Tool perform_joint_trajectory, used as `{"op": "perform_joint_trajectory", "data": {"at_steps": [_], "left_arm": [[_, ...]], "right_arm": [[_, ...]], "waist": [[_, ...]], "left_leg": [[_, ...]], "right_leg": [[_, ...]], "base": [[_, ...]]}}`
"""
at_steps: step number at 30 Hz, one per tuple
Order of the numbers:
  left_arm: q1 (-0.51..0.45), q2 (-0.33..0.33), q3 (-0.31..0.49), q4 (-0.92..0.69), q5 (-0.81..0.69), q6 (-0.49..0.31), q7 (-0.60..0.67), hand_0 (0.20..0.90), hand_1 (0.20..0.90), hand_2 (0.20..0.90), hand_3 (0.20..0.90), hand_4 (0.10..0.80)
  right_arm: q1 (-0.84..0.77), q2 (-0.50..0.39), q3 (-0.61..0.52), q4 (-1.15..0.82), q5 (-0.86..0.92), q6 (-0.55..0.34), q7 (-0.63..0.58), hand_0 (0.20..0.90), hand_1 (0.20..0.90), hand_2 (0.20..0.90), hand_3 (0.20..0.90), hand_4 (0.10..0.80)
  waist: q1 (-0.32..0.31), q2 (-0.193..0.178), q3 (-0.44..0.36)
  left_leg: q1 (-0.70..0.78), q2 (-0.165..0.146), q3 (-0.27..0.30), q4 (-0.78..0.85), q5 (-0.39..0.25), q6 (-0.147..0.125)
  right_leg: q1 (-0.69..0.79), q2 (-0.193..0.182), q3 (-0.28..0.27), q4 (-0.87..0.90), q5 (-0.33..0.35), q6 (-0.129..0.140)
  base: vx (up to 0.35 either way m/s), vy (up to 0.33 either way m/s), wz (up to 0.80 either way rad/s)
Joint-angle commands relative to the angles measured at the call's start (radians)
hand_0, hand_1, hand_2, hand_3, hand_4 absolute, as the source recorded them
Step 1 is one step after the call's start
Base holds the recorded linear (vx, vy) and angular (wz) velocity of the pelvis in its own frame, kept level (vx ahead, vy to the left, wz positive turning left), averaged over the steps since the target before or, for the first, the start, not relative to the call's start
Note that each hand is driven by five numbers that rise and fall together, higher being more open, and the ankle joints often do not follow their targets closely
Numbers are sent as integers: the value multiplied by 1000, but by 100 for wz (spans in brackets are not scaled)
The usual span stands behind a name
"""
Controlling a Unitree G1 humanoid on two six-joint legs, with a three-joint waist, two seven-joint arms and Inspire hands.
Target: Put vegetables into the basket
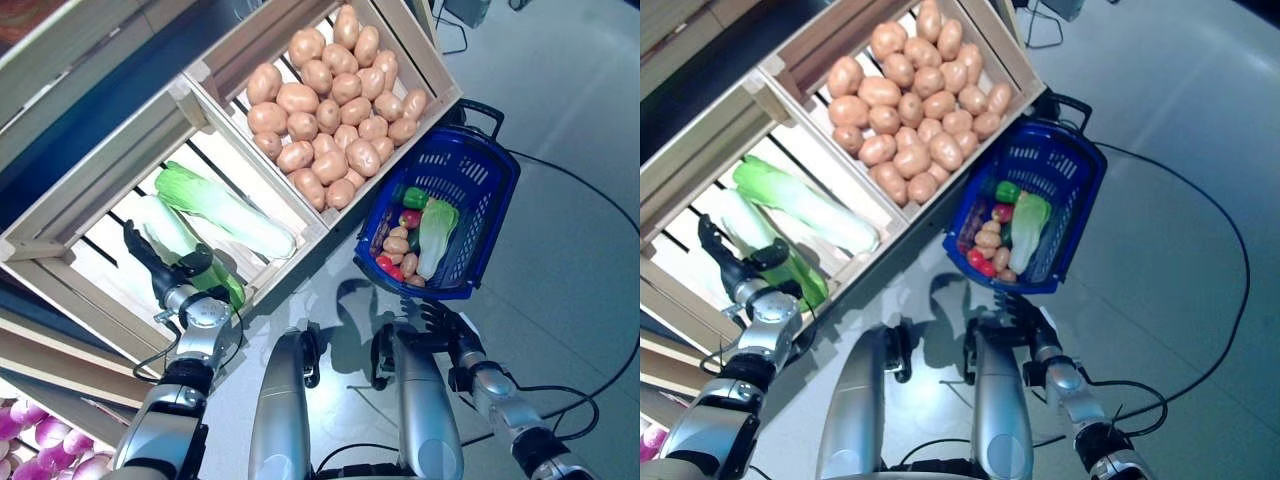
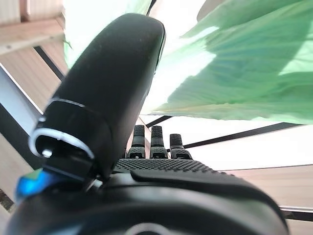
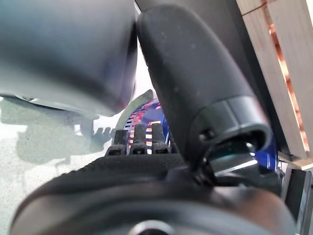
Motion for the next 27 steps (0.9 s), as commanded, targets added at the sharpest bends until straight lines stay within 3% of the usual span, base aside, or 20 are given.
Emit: {"op": "perform_joint_trajectory", "data": {"at_steps": [1, 12, 21, 27], "left_arm": [[-95, 141, 53, 26, -57, -26, 48, 900, 900, 900, 900, 800], [-341, 261, 55, 183, -383, 12, -57, 900, 900, 900, 900, 800], [-509, 372, 7, 276, -540, 86, -134, 900, 900, 900, 900, 800], [-588, 438, -35, 327, -569, 109, -147, 900, 900, 900, 900, 800]], "right_arm": [[10, -46, -15, -33, 34, -24, -52, 900, 900, 900, 900, 800], [-45, -90, -20, 5, 57, -61, -80, 900, 900, 900, 900, 800], [-8, -137, -66, -26, 71, -131, -94, 900, 900, 900, 900, 800], [-2, -164, -88, -37, 76, -156, -72, 900, 900, 900, 900, 800]], "waist": [[-5, -12, -29], [-33, -26, 8], [-61, -34, 8], [-74, -33, 8]], "left_leg": [[51, -22, 65, -5, -57, 90], [-63, 15, 83, 23, -63, 98], [-150, 37, 90, 54, -77, 112], [-159, 49, 100, 56, -82, 107]], "right_leg": [[33, 4, 19, -63, 72, -25], [-84, 28, 30, -55, 93, -20], [-174, 48, 40, -43, 103, -15], [-182, 54, 40, -46, 99, -18]], "base": [[-5, 25, -4], [-16, 61, -4], [-11, 45, -6], [6, 3, 0]]}}
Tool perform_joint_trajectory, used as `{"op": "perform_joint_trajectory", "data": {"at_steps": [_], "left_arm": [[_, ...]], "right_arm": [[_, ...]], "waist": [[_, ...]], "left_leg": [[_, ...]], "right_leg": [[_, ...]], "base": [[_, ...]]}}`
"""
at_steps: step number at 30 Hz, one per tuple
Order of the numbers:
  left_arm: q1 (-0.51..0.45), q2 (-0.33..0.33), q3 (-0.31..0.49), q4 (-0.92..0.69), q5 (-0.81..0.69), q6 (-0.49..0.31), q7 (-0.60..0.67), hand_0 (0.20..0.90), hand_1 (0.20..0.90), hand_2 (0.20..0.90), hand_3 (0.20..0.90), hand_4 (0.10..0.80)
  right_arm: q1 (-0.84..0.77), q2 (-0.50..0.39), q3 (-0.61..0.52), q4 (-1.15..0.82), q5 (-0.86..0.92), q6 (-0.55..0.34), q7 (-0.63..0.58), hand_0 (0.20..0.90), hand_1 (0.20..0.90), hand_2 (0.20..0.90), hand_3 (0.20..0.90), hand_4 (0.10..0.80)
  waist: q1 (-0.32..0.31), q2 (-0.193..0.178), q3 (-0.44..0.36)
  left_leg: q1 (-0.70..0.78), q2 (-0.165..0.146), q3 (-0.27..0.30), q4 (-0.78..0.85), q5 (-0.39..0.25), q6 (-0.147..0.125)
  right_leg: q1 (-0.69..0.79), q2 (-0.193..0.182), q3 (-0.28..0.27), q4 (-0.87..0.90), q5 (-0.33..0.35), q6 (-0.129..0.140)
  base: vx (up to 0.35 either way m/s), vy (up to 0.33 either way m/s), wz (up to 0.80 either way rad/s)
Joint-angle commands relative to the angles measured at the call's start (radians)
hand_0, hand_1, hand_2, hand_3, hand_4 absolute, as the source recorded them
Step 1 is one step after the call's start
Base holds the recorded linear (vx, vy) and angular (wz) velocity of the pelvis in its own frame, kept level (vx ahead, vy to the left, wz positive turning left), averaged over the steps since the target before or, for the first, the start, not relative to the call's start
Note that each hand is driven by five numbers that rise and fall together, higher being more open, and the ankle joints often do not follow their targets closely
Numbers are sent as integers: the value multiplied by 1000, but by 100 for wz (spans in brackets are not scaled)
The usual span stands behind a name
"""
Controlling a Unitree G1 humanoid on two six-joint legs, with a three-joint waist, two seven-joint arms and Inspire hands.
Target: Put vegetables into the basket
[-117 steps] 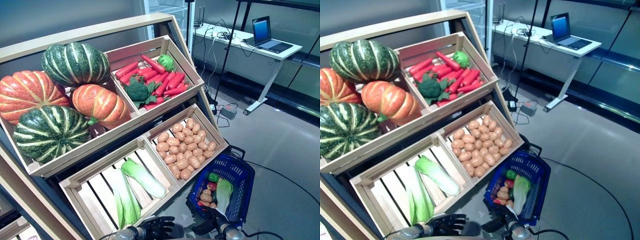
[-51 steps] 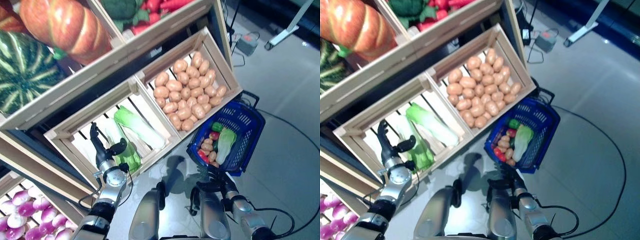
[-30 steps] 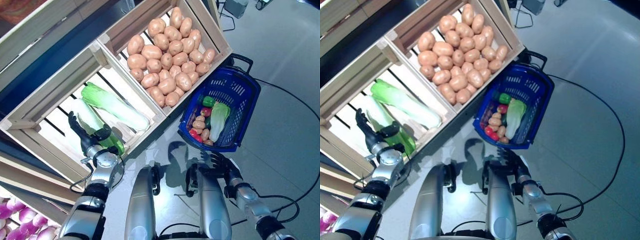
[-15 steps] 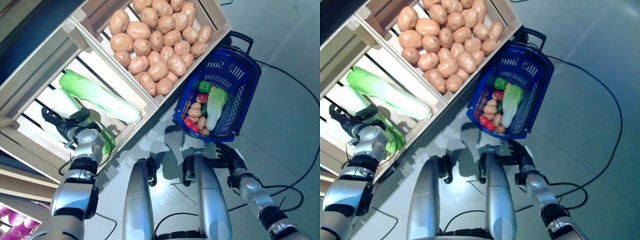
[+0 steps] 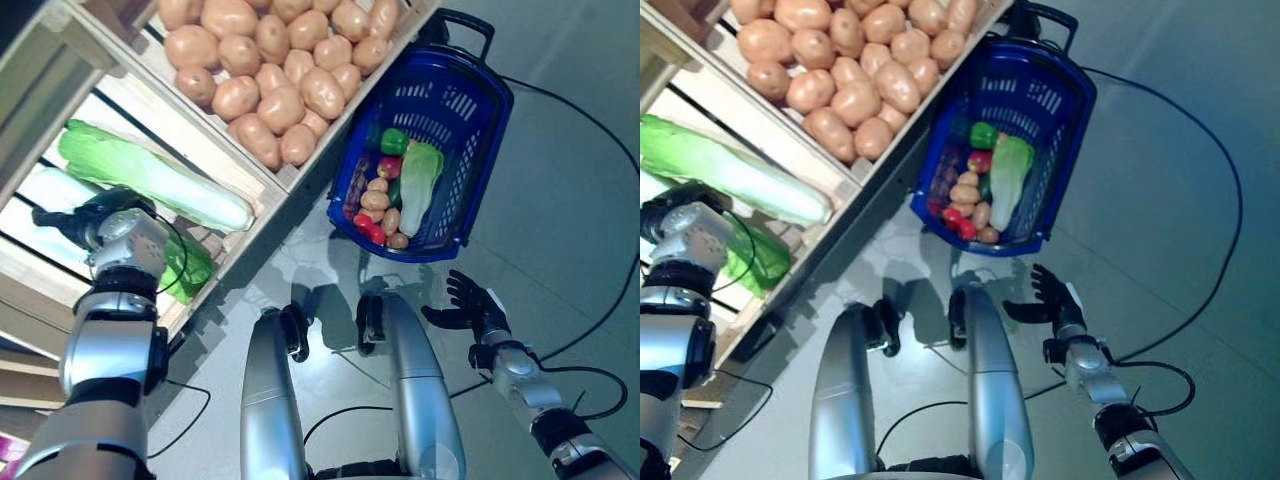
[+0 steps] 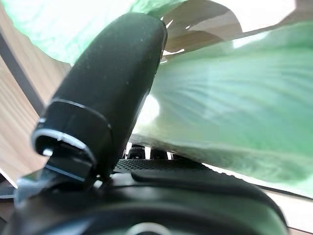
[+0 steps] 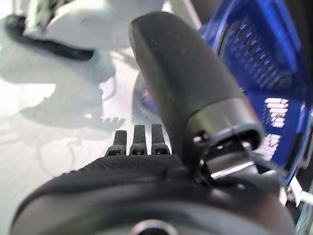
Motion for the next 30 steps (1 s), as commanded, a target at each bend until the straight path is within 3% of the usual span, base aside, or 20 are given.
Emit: {"op": "perform_joint_trajectory", "data": {"at_steps": [1, 2, 3, 4, 8, 18, 26, 30], "left_arm": [[-131, 180, -93, 1, -14, -32, -178, 900, 900, 900, 900, 800], [-141, 186, -98, 6, -12, -35, -188, 900, 900, 900, 900, 800], [-151, 192, -105, 6, -3, -46, -196, 505, 505, 505, 505, 536], [-156, 199, -111, 3, 3, -51, -203, 300, 300, 300, 300, 400], [-146, 216, -114, -41, 19, -72, -226, 300, 300, 300, 300, 400], [-78, 222, -82, -106, 37, -35, -267, 300, 300, 300, 300, 400], [72, 187, -32, -213, 106, -74, -312, 300, 300, 300, 300, 400], [211, 128, 1, -312, 142, -113, -363, 300, 300, 300, 300, 400]], "right_arm": [[41, -37, -80, -54, 33, -103, -17, 900, 900, 900, 900, 800], [39, -37, -79, -55, 27, -104, -15, 900, 900, 900, 900, 800], [38, -36, -74, -58, 18, -106, -18, 900, 900, 900, 900, 800], [38, -36, -74, -59, 13, -108, -20, 900, 900, 900, 900, 800], [49, -36, -79, -76, 14, -114, -12, 900, 900, 900, 900, 800], [76, -11, -83, -121, -5, -104, -11, 900, 900, 900, 900, 800], [107, 36, -99, -190, 13, -111, -21, 900, 900, 900, 900, 800], [112, 74, -107, -243, -45, -140, -92, 900, 900, 900, 900, 800]], "waist": [[-20, -26, -4], [-21, -26, -4], [-22, -25, -4], [-22, -24, -4], [-20, -19, -4], [-16, -13, -9], [-4, -1, -75], [14, 7, -119]], "left_leg": [[110, -22, 97, -93, -37, 62], [113, -21, 99, -97, -37, 60], [120, -20, 101, -103, -36, 59], [126, -19, 104, -107, -37, 58], [159, -20, 110, -125, -39, 51], [260, -30, 116, -155, -45, 50], [396, -53, 111, -223, -46, 49], [482, -68, 100, -258, -51, 52]], "right_leg": [[95, -9, 58, -127, 73, 3], [98, -8, 58, -130, 72, 4], [104, -8, 58, -135, 72, 4], [110, -8, 57, -138, 72, 4], [141, -9, 56, -153, 69, 3], [233, -15, 56, -166, 55, 0], [361, -26, 55, -209, 39, 2], [452, -44, 40, -231, 26, 1]], "base": [[38, -11, -8], [40, -14, -5], [0, 0, 0], [0, 0, 0], [7, -31, 5], [11, -53, 4], [1, -77, -6], [-22, -120, 3]]}}
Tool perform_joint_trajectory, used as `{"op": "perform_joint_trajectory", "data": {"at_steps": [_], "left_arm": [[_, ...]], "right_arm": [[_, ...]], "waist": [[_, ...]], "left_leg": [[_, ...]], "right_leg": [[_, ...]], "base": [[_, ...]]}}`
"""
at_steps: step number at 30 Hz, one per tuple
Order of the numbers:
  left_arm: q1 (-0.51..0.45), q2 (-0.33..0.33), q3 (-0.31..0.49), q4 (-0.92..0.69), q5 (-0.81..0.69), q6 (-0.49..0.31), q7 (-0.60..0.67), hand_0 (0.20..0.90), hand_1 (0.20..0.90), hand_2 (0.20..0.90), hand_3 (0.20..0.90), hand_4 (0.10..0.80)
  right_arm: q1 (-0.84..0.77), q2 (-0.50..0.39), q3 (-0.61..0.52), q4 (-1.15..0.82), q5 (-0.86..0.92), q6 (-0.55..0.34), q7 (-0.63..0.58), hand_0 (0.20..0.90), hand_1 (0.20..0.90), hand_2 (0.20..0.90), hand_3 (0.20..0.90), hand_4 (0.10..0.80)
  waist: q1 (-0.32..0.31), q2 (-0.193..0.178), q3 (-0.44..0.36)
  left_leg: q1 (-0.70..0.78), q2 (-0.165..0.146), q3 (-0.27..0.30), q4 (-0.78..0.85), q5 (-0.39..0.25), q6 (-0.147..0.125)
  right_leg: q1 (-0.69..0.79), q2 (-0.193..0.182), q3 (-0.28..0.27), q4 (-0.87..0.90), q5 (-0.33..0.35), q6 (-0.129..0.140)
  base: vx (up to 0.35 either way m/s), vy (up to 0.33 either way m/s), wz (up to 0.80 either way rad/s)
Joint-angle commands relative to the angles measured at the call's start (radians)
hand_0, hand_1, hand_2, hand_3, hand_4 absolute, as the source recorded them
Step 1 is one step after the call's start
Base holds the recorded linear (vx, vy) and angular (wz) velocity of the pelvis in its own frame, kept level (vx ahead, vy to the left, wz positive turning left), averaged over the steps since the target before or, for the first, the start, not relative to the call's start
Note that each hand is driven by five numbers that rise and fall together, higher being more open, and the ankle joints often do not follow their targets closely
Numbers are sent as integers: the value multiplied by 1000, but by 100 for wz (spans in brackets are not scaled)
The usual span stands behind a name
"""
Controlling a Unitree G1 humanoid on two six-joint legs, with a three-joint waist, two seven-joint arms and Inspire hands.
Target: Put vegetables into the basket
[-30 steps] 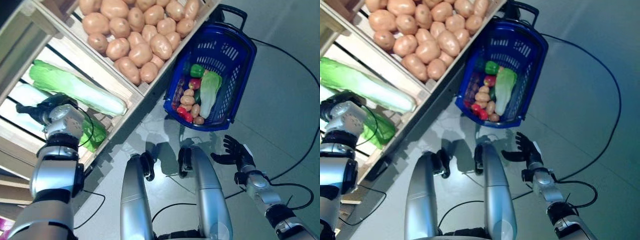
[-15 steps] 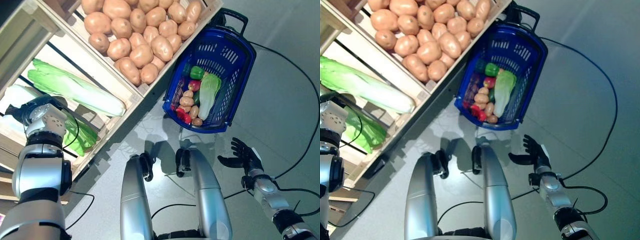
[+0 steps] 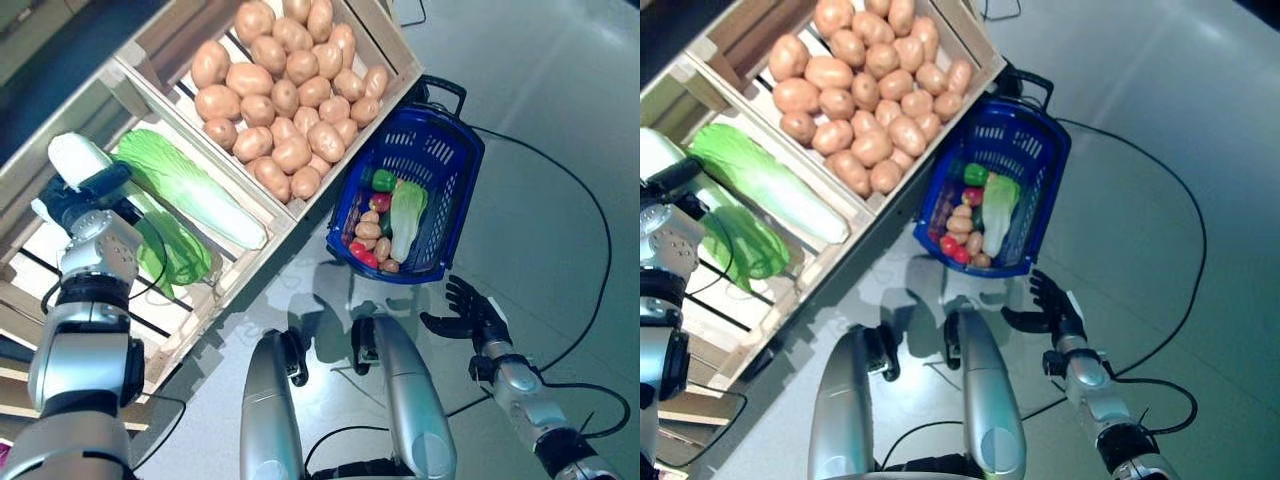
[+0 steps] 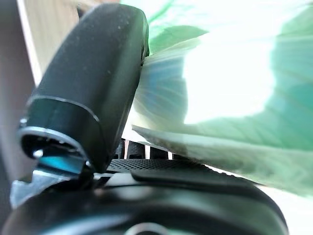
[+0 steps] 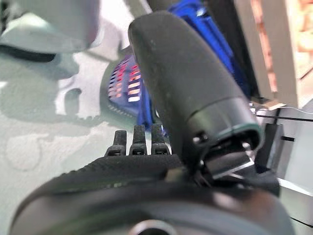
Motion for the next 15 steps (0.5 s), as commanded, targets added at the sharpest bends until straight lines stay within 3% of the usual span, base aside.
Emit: {"op": "perform_joint_trajectory", "data": {"at_steps": [1, 3, 9, 15], "left_arm": [[66, 53, 29, -133, 96, -182, -35, 300, 300, 300, 300, 400], [135, 17, 50, -175, 110, -208, -68, 300, 300, 300, 300, 400], [349, -120, 65, -316, 166, -287, -166, 300, 300, 300, 300, 400], [435, -198, 44, -441, 157, -315, -341, 300, 300, 300, 300, 400]], "right_arm": [[12, 22, -79, -108, -48, -112, -109, 900, 900, 900, 900, 800], [2, 38, -84, -121, -39, -155, -93, 900, 900, 900, 900, 800], [-13, 88, -115, -168, -17, -139, -63, 900, 900, 900, 900, 800], [-40, 84, -115, -192, 49, -64, 188, 900, 900, 900, 900, 800]], "waist": [[19, 40, -130], [32, 43, -148], [81, 49, -216], [115, 52, -306]], "left_leg": [[186, -64, 55, -121, -49, 79], [230, -74, 43, -152, -41, 78], [402, -113, 3, -341, 28, 70], [579, -128, -16, -615, 145, 42]], "right_leg": [[166, -39, 35, -87, -2, 4], [216, -45, 28, -115, 2, 4], [407, -63, -3, -290, 48, 15], [616, -44, -52, -596, 131, 24]], "base": [[-27, -106, 2], [-28, -96, 2], [3, -84, 10], [15, -91, 13]]}}
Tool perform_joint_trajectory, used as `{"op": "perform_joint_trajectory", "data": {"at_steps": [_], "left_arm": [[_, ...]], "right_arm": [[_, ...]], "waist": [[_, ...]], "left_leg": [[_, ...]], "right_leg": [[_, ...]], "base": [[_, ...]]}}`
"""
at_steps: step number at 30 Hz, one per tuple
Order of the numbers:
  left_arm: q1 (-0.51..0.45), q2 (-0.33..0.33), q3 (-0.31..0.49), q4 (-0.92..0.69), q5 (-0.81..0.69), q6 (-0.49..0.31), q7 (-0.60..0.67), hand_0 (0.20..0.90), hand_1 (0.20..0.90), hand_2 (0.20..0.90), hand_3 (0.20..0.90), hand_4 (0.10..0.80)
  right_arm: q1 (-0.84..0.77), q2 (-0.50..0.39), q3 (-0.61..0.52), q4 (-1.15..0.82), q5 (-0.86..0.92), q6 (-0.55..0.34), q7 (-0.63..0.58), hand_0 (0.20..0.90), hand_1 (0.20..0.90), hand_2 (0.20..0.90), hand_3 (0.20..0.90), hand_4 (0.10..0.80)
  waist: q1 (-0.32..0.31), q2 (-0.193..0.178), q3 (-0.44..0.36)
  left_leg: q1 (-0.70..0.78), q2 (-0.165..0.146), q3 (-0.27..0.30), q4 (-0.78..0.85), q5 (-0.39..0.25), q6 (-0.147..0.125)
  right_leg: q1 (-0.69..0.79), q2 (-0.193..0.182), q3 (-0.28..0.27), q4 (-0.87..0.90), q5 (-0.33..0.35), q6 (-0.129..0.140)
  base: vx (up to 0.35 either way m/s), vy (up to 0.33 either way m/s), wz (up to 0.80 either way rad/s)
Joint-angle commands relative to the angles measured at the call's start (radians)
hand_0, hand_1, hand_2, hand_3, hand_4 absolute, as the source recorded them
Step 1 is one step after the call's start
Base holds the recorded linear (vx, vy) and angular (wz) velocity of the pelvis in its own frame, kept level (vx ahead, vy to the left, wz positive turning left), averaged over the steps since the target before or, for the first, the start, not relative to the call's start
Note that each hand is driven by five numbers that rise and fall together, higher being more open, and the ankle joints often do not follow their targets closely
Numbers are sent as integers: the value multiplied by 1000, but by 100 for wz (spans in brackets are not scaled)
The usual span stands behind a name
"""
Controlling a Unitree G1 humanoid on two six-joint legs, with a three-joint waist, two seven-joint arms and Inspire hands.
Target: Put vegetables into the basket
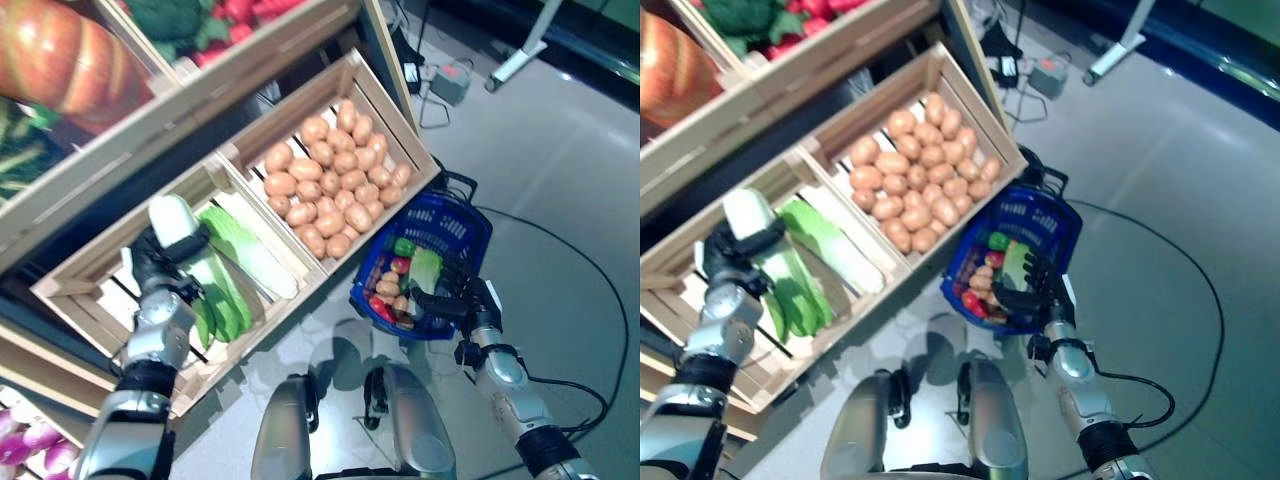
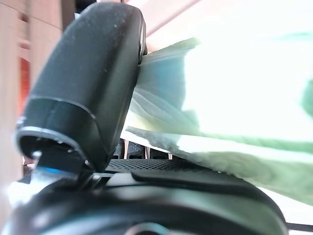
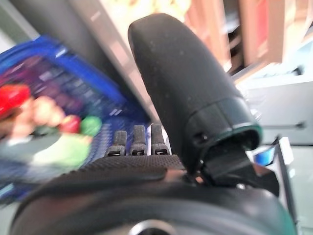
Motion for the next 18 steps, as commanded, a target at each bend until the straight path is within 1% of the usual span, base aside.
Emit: {"op": "perform_joint_trajectory", "data": {"at_steps": [1, 2, 3, 5, 6, 7, 9, 13, 16, 18], "left_arm": [[-19, 46, 8, -113, 34, -190, -135, 300, 300, 300, 300, 400], [-19, 28, -2, -134, -3, -186, -204, 300, 300, 300, 300, 400], [-20, 24, -9, -135, -31, -186, -245, 300, 300, 300, 300, 400], [-33, 2, -29, -152, -118, -177, -400, 300, 300, 300, 300, 400], [-40, -1, -39, -162, -141, -172, -440, 300, 300, 300, 300, 400], [-43, -3, -41, -165, -148, -173, -456, 300, 300, 300, 300, 400], [-53, -9, -60, -174, -192, -172, -545, 300, 300, 300, 300, 400], [-67, -30, -101, -203, -229, -151, -675, 300, 300, 300, 300, 400], [-92, -48, -126, -201, -275, -104, -741, 300, 300, 300, 300, 400], [-102, -57, -138, -192, -296, -84, -818, 300, 300, 300, 300, 400]], "right_arm": [[-34, 1, -32, -71, 56, -50, 190, 900, 900, 900, 900, 800], [-52, -7, -31, -72, 96, -22, 282, 900, 900, 900, 900, 800], [-60, -15, -31, -70, 111, -2, 311, 900, 900, 900, 900, 800], [-104, -49, -28, -40, 150, 87, 402, 900, 900, 900, 900, 800], [-123, -57, -27, -38, 172, 124, 429, 900, 900, 900, 900, 800], [-132, -61, -27, -34, 183, 143, 445, 900, 900, 900, 900, 800], [-157, -67, -24, -25, 222, 184, 482, 900, 900, 900, 900, 800], [-208, -69, -12, 2, 283, 263, 532, 900, 900, 900, 900, 800], [-250, -57, -3, 25, 307, 299, 546, 900, 900, 900, 900, 800], [-252, -50, -2, 29, 335, 327, 576, 900, 900, 900, 900, 800]], "waist": [[23, 14, -189], [26, 13, -209], [26, 14, -217], [31, 13, -245], [32, 12, -255], [33, 11, -260], [35, 10, -277], [43, 8, -310], [48, 7, -330], [48, 4, -341]], "left_leg": [[180, -67, 0, -209, 36, 64], [212, -70, -1, -270, 58, 60], [234, -72, -4, -307, 73, 57], [284, -76, -13, -404, 115, 47], [297, -77, -15, -429, 125, 45], [306, -76, -16, -450, 132, 44], [331, -74, -17, -501, 149, 41], [374, -73, -16, -602, 182, 35], [403, -71, -20, -679, 209, 32], [405, -71, -21, -693, 211, 33]], "right_leg": [[232, -25, -11, -273, 86, 4], [270, -17, -16, -347, 109, 10], [295, -11, -20, -390, 125, 14], [354, 2, -28, -497, 171, 24], [368, 6, -30, -526, 186, 28], [378, 9, -31, -550, 196, 29], [403, 15, -35, -605, 222, 35], [445, 29, -39, -716, 277, 44], [468, 41, -46, -771, 303, 49], [476, 44, -52, -795, 314, 52]], "base": [[-2, -83, 17], [0, -72, 16], [-3, -86, 20], [-3, -88, 14], [1, -74, 6], [12, -55, 7], [21, -51, 8], [25, -41, 6], [40, -37, -2], [24, -39, 0]]}}
